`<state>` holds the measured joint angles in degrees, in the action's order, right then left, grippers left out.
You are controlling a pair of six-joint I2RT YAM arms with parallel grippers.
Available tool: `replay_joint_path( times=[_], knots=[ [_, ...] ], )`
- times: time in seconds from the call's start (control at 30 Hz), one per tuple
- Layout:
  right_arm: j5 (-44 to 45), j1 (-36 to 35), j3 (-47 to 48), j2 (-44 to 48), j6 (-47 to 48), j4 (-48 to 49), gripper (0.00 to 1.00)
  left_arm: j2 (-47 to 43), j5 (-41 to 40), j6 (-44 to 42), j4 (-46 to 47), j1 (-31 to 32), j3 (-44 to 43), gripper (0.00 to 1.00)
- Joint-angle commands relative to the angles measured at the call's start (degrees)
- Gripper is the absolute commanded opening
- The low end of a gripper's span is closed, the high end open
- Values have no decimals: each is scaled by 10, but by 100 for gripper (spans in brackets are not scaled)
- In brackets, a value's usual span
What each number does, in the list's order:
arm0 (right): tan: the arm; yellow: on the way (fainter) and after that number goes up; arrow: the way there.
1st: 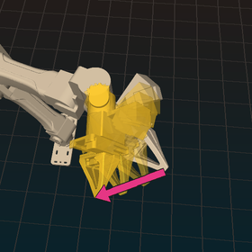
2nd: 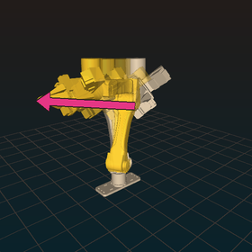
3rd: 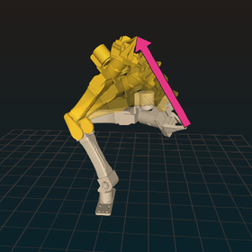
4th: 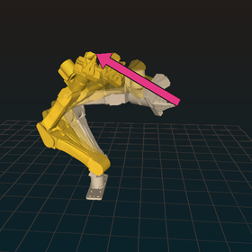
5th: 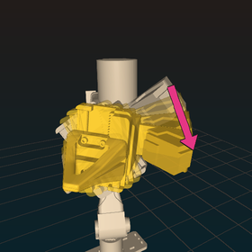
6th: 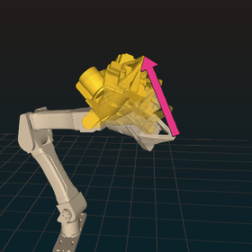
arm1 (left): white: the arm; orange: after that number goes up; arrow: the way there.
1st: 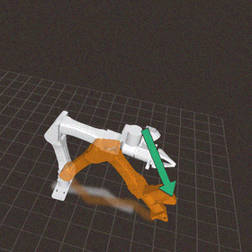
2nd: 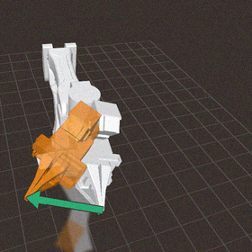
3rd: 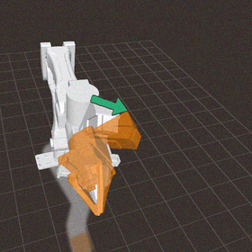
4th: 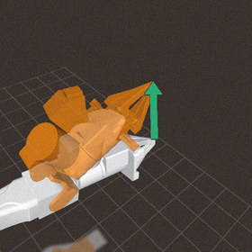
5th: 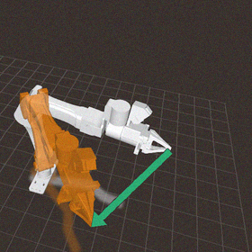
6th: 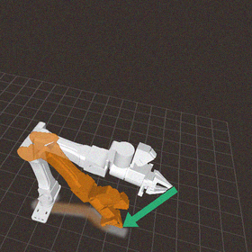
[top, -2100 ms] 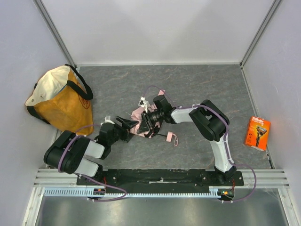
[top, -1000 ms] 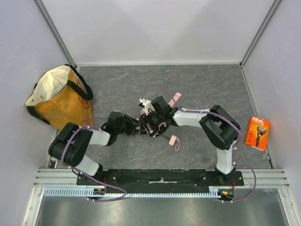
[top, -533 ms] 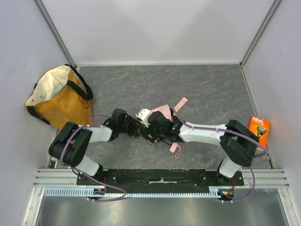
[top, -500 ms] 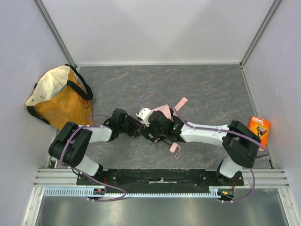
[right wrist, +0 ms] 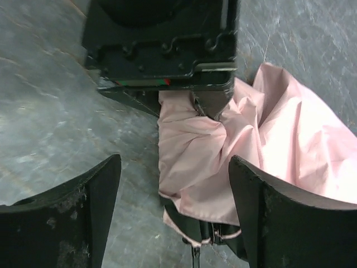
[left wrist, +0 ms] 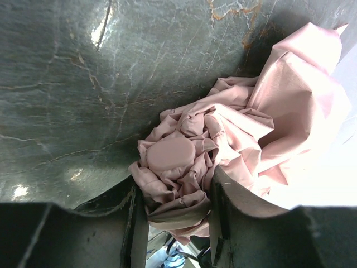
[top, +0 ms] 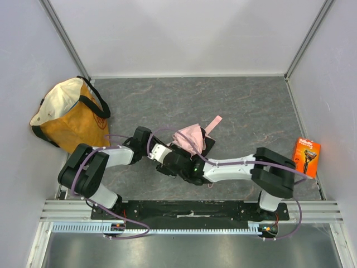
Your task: Put away the umbrella
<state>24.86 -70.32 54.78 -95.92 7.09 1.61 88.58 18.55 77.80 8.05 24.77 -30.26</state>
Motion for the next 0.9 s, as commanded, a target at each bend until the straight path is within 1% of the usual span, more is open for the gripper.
replay_joint_path(
  times=[0.0, 0.03, 0.17, 0.3, 0.37, 0.47, 0.57, 0.67, 0.7, 0.8, 0.87],
  knots=[
    [114, -3, -2, -68, 28, 84, 83, 43, -107, -56, -204, -7, 39, 2],
    [116, -3, -4, -79, 34, 101, 81, 42, -106, -54, -205, -7, 40, 2],
    [149, 0, 7, -129, 27, 101, 72, 40, -109, -54, -212, -8, 41, 2],
    [140, 12, -8, -141, -1, 82, 57, 25, -110, -52, -219, -8, 45, 2],
    [133, 12, -16, -143, -8, 73, 52, 19, -109, -52, -222, -7, 45, 2],
    [140, 21, -14, -159, -19, 53, 51, 9, -107, -52, -227, -7, 45, 2],
    [113, 39, -11, -175, -31, 38, 57, -2, -105, -52, -233, -7, 48, 2],
    [94, 47, -14, -174, -43, 34, 58, -14, -105, -51, -236, -7, 50, 2],
    [88, 50, -13, -175, -45, 32, 53, -18, -106, -53, -238, -8, 51, 2],
    [49, 63, -9, -182, -49, 24, 30, -23, -109, -55, -246, -8, 51, 2],
    [16, 67, -6, -188, -53, 16, 12, -26, -113, -54, -249, -7, 49, 2]
  ],
)
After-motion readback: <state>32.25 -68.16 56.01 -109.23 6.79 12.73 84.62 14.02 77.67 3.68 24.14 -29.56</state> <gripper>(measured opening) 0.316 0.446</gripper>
